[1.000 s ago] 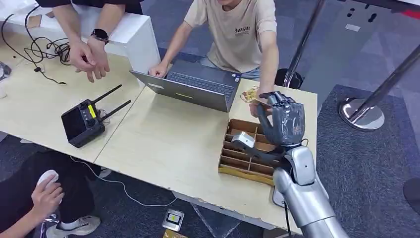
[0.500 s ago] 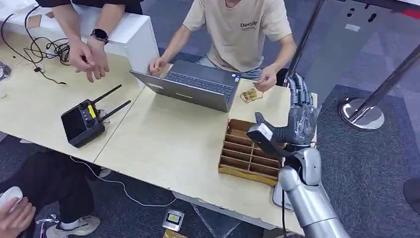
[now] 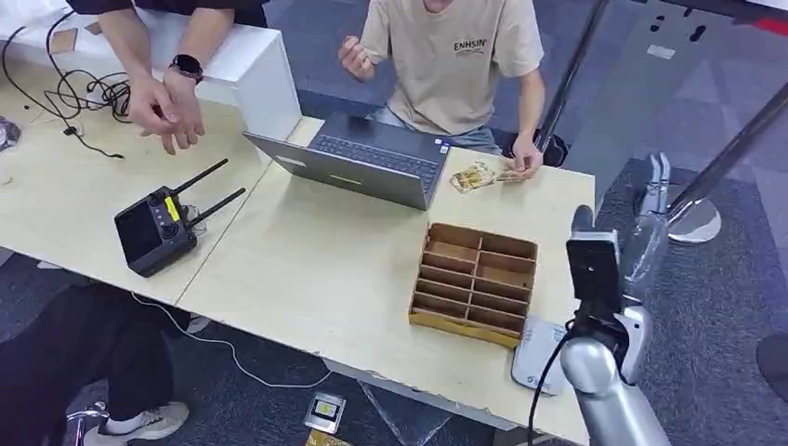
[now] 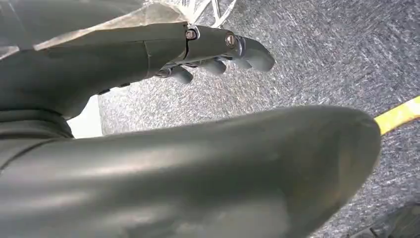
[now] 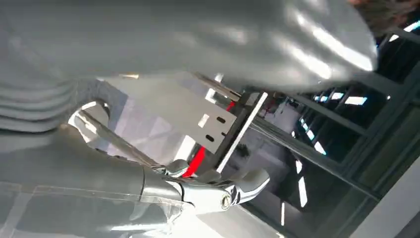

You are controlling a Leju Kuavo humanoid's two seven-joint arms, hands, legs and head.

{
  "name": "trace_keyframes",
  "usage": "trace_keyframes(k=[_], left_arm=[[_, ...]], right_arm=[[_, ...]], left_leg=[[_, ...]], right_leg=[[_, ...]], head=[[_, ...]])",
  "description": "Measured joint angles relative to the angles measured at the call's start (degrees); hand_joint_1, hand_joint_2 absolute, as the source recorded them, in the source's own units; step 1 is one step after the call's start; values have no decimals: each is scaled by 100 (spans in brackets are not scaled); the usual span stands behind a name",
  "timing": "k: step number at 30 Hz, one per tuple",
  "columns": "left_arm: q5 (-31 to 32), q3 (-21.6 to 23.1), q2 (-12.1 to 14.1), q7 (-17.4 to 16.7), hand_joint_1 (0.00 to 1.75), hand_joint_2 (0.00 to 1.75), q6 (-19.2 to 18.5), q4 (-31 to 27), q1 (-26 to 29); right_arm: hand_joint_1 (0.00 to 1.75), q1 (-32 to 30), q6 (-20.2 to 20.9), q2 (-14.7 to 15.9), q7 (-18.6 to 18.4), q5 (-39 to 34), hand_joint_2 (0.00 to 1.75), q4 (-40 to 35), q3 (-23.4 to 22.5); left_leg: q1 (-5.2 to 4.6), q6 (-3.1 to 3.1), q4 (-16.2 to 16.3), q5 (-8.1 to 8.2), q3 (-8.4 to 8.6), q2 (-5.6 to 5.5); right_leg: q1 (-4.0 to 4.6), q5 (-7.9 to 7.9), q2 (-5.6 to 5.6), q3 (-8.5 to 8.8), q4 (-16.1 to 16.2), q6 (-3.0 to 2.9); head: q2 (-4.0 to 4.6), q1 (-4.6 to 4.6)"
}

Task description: Pass the card to the sensor for recognition and then transmit it.

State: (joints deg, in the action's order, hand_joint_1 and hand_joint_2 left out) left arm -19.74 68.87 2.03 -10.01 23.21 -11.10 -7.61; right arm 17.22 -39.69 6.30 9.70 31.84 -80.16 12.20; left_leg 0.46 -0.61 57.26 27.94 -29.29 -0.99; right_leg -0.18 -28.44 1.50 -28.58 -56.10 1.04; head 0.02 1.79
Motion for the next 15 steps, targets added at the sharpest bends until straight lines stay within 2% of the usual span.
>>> trace_keyframes(k=[8, 15], left_arm=[[-48, 0, -2, -92, 0, 0, -7, 0, 12], [-79, -2, -15, -68, 0, 0, 9, 0, 13]], right_arm=[[0, -903, 7, 317, -118, -531, 0, -1361, -7], [0, -1288, 68, 487, -208, -596, 0, -2028, 24]], left_leg=[[0, -2, 0, 2, -2, -1], [0, -2, 0, 2, 0, 0]], right_leg=[[0, -1, 0, -2, 0, 1], [0, -1, -1, -1, 0, 1]], head=[[0, 0], [0, 2]])
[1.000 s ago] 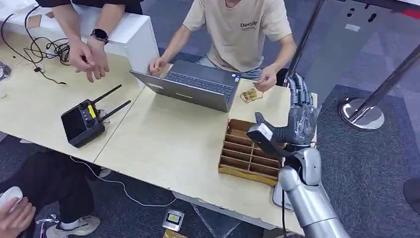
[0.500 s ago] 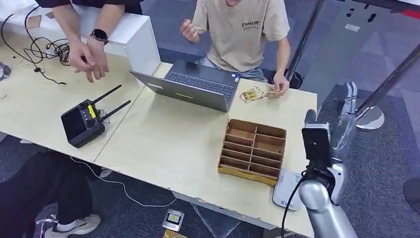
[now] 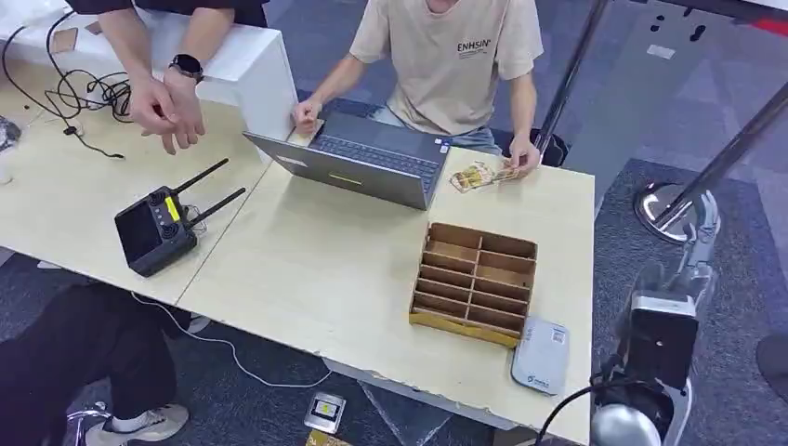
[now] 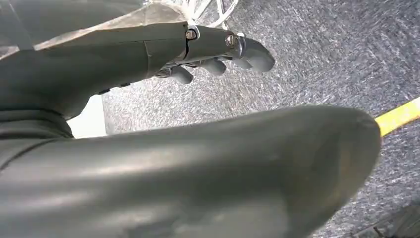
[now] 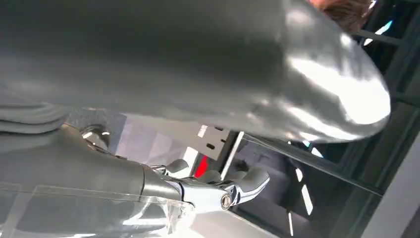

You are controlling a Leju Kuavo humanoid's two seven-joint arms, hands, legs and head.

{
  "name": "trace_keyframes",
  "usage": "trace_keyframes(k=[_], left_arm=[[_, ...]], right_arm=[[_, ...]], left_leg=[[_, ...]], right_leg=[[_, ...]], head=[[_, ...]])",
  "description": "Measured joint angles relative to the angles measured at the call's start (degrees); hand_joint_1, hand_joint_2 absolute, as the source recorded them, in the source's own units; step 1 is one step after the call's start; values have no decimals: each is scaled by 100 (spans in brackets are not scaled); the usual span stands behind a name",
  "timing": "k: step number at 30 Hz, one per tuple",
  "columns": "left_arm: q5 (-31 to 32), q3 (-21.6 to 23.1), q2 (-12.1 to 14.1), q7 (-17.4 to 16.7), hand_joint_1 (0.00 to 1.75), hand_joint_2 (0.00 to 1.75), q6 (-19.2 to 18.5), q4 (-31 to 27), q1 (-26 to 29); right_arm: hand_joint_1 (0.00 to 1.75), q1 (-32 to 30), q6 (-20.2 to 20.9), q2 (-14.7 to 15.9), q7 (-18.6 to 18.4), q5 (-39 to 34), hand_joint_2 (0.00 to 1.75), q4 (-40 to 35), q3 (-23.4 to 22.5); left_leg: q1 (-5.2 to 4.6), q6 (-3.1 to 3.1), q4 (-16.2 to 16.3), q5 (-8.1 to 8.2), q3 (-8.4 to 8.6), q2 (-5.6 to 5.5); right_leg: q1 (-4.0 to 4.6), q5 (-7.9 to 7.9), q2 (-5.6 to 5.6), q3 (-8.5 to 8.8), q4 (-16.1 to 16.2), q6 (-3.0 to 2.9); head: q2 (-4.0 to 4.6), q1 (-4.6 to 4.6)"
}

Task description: Pass the card to the sensor for recognition and then transmit it.

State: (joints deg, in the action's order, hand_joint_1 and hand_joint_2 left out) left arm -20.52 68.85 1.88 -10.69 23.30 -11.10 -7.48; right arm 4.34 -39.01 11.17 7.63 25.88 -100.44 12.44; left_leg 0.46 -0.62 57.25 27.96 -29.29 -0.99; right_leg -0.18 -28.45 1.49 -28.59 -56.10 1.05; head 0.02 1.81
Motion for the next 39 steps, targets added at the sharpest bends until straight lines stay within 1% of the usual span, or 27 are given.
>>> trace_keyframes(k=[5, 6, 14, 15, 17, 28, 39], left_arm=[[4, 2, -15, -24, 0, 0, -44, 0, -4], [4, 0, -17, -28, 0, 0, -48, 0, -5], [2, 0, -17, -55, 0, 0, -111, 0, -6], [2, 0, -20, -74, 0, 0, -118, 0, -7], [4, 2, -24, -114, 0, 0, -118, 0, -8], [2, 0, -33, -103, 0, 0, -109, 0, -9], [-9, 0, -31, -94, 0, 0, -101, 0, -11]], right_arm=[[0, -144, 9, 65, -52, -35, 0, -334, 17], [0, -163, 11, 79, -59, -35, 175, -380, 24], [0, -246, 7, 114, -92, -101, 175, -570, 42], [0, -250, 7, 118, -92, -101, 0, -570, 46], [0, -250, 9, 133, -92, -103, 0, -590, 72], [0, -248, 17, 162, -68, -118, 0, -599, 188], [0, -200, 113, 192, -39, -135, 0, -599, 313]], left_leg=[[0, 0, 0, 0, 1, 0], [0, 0, 0, 0, 2, 0], [0, 0, 0, 0, 1, 0], [0, 0, 0, 0, 1, 0], [0, 0, 0, 0, 1, 0], [0, 0, 0, 0, 1, 0], [0, 0, 0, 0, 1, 0]], right_leg=[[0, 0, 1, 2, 0, 0], [0, 0, 0, 2, 0, 0], [0, 0, 0, 2, 0, 0], [0, 0, 0, 2, 0, 0], [0, 0, 0, 2, 0, 0], [0, 0, 1, 3, 0, 0], [0, 0, 1, 4, 0, 0]], head=[[0, -2], [0, -2], [0, 0], [0, -2], [0, -2], [0, -2], [0, -2]])
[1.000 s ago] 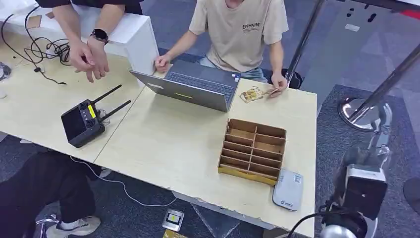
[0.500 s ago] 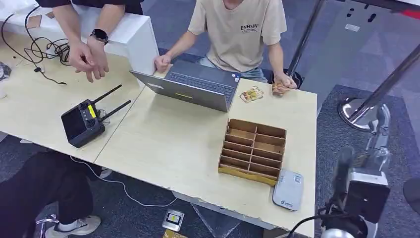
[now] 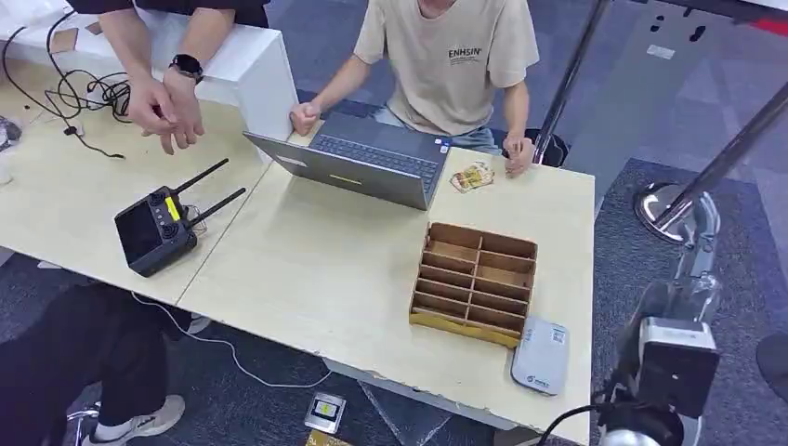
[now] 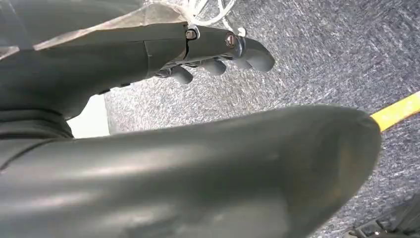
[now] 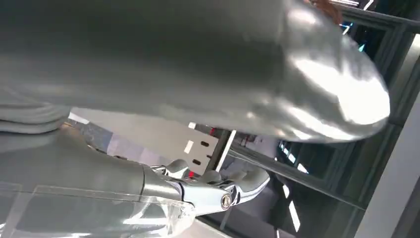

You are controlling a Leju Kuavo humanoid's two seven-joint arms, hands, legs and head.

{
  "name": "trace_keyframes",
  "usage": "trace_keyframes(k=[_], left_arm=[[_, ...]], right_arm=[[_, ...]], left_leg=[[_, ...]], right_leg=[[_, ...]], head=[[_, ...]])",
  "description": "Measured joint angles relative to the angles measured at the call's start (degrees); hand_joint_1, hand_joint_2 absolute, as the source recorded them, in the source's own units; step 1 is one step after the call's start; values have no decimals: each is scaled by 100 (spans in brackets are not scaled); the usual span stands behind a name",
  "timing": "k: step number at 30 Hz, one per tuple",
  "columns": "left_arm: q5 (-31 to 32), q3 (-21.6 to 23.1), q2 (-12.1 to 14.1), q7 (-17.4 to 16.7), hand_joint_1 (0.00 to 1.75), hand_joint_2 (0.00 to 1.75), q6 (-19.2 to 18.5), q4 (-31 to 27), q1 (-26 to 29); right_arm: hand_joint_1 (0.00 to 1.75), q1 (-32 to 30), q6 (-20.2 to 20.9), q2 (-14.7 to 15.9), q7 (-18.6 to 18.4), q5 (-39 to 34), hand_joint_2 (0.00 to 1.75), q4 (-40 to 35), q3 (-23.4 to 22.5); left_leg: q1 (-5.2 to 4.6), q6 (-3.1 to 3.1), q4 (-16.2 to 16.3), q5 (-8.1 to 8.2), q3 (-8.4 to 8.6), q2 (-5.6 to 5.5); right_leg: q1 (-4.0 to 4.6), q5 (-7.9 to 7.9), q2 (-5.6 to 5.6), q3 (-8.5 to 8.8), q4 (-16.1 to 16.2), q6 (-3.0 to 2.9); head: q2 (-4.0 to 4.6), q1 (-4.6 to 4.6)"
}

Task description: Pass the card to the sensor for recognition and then transmit it.

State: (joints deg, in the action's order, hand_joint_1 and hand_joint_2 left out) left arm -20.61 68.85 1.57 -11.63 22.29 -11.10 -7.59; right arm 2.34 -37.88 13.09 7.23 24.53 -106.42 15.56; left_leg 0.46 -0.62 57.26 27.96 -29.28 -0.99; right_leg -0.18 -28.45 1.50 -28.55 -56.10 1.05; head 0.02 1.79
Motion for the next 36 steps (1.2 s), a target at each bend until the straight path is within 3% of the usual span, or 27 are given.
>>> trace_keyframes(k=[36], left_arm=[[46, 0, 0, -28, 0, 0, -59, 0, -1]], right_arm=[[0, 40, 118, 50, 166, -175, 0, 2, 284]], left_leg=[[0, 0, 0, 0, 1, 0]], right_leg=[[0, 0, 0, 0, 0, 0]], head=[[0, 0]])
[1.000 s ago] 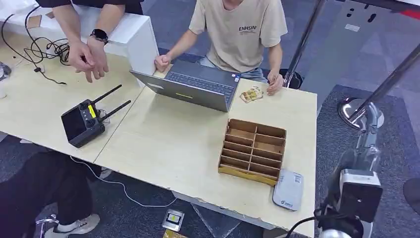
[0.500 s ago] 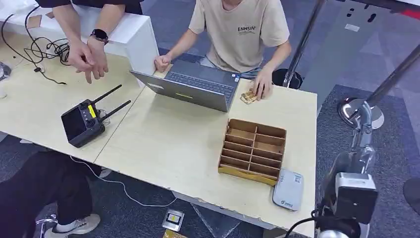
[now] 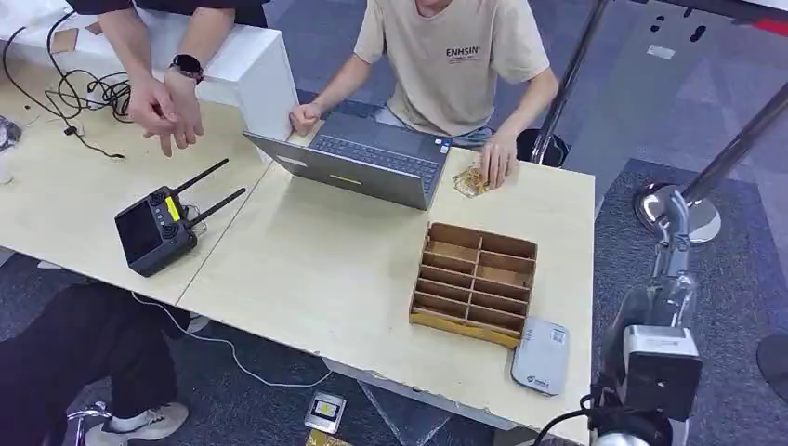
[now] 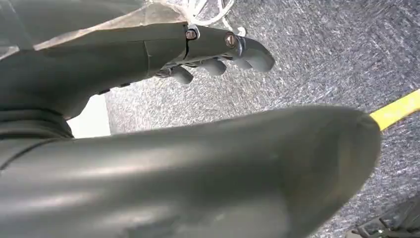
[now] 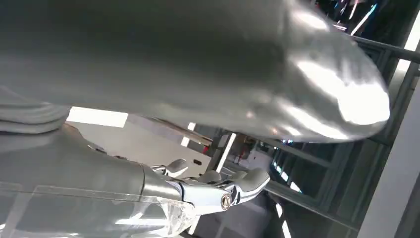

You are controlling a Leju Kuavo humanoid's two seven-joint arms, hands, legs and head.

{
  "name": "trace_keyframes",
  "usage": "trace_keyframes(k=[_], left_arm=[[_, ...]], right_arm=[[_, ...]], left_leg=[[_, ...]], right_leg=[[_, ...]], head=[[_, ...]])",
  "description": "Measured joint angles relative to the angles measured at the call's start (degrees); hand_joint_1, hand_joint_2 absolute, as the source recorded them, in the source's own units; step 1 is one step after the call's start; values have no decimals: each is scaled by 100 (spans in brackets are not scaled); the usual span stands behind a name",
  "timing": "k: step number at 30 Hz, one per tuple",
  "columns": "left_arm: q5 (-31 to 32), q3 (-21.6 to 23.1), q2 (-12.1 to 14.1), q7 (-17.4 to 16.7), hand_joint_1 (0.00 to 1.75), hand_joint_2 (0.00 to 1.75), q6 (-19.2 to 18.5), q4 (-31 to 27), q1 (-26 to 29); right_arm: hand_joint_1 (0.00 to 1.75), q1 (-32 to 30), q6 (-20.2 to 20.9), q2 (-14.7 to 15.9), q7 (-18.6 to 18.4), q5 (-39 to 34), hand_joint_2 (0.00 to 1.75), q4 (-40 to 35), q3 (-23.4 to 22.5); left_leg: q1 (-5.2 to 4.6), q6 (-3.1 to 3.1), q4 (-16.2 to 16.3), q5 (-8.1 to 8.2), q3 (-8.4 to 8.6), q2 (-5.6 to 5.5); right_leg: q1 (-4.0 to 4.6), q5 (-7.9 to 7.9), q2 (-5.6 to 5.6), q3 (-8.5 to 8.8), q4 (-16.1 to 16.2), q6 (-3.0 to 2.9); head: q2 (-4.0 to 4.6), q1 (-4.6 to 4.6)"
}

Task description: Pass the card to the sensor for recognition and then transmit it.

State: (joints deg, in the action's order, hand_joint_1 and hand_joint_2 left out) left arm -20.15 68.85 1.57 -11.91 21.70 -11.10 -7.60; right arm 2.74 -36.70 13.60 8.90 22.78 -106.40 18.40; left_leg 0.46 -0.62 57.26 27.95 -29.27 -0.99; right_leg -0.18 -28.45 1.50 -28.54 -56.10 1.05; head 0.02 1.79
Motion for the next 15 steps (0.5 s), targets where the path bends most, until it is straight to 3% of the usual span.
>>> trace_keyframes(k=[15], left_arm=[[24, 0, 0, 11, 0, 0, -2, 0, 0]], right_arm=[[0, 0, 0, 7, -50, -13, 0, 0, 39]], left_leg=[[0, 0, 0, 0, 1, 0]], right_leg=[[0, 0, 0, 1, 0, 0]], head=[[0, 0]])
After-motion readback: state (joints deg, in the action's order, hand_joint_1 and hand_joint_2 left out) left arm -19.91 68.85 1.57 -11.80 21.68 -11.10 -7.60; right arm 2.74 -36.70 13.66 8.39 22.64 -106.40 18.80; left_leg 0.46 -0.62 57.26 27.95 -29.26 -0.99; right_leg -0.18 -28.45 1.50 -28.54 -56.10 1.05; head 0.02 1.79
